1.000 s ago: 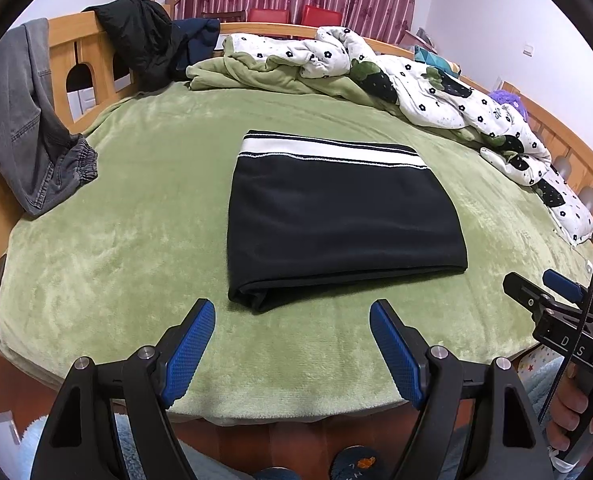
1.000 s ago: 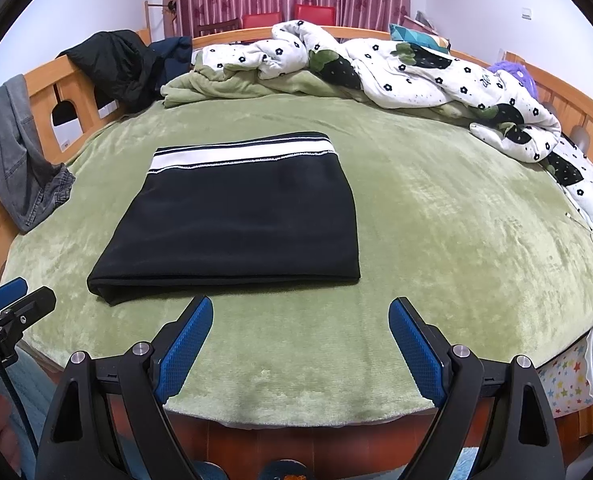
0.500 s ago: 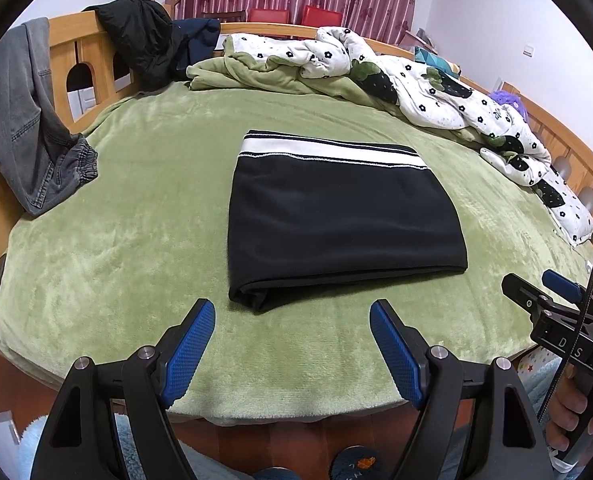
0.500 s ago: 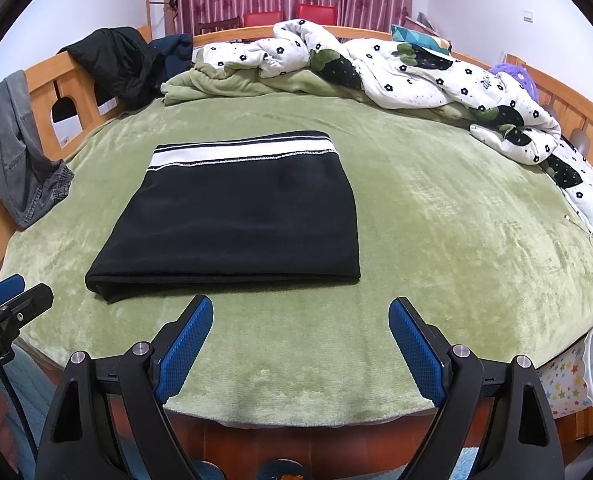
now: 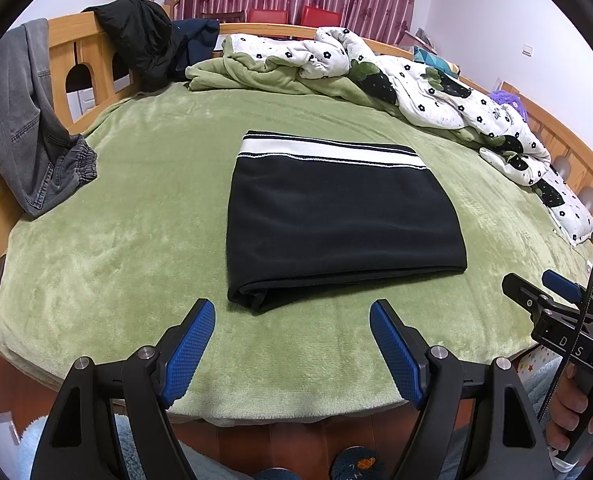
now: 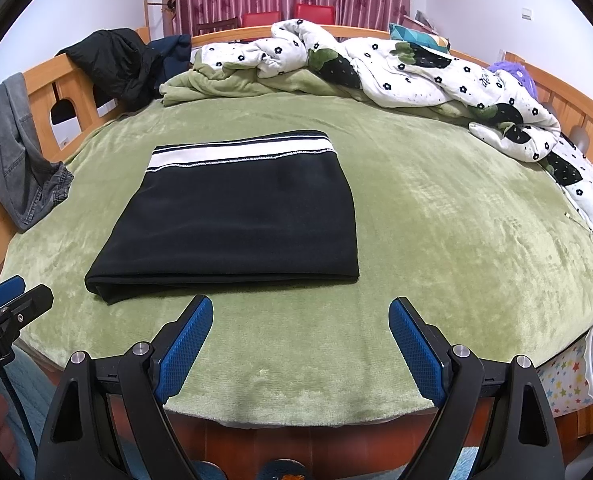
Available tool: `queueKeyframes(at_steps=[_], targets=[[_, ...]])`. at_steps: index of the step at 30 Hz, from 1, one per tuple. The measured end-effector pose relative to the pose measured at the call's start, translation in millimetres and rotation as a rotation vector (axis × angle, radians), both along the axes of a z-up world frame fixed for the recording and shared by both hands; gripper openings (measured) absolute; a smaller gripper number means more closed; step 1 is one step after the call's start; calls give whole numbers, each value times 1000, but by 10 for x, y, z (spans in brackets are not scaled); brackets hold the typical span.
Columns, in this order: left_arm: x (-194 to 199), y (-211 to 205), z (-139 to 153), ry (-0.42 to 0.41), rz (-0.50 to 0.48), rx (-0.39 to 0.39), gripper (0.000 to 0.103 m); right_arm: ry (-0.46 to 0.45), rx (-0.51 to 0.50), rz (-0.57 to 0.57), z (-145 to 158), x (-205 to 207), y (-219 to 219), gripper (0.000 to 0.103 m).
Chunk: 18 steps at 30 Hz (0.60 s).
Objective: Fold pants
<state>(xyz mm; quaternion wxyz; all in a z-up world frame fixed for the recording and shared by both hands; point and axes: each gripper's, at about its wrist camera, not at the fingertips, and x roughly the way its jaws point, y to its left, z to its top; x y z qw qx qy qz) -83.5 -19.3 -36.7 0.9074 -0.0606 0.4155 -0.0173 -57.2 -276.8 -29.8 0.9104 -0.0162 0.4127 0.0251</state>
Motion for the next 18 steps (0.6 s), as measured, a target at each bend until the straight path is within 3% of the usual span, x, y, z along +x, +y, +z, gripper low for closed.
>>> queueKeyframes(at_steps=[18], targets=[[-2, -6, -1, 0, 0, -3, 78, 1, 3, -1, -3, 3, -21, 89]])
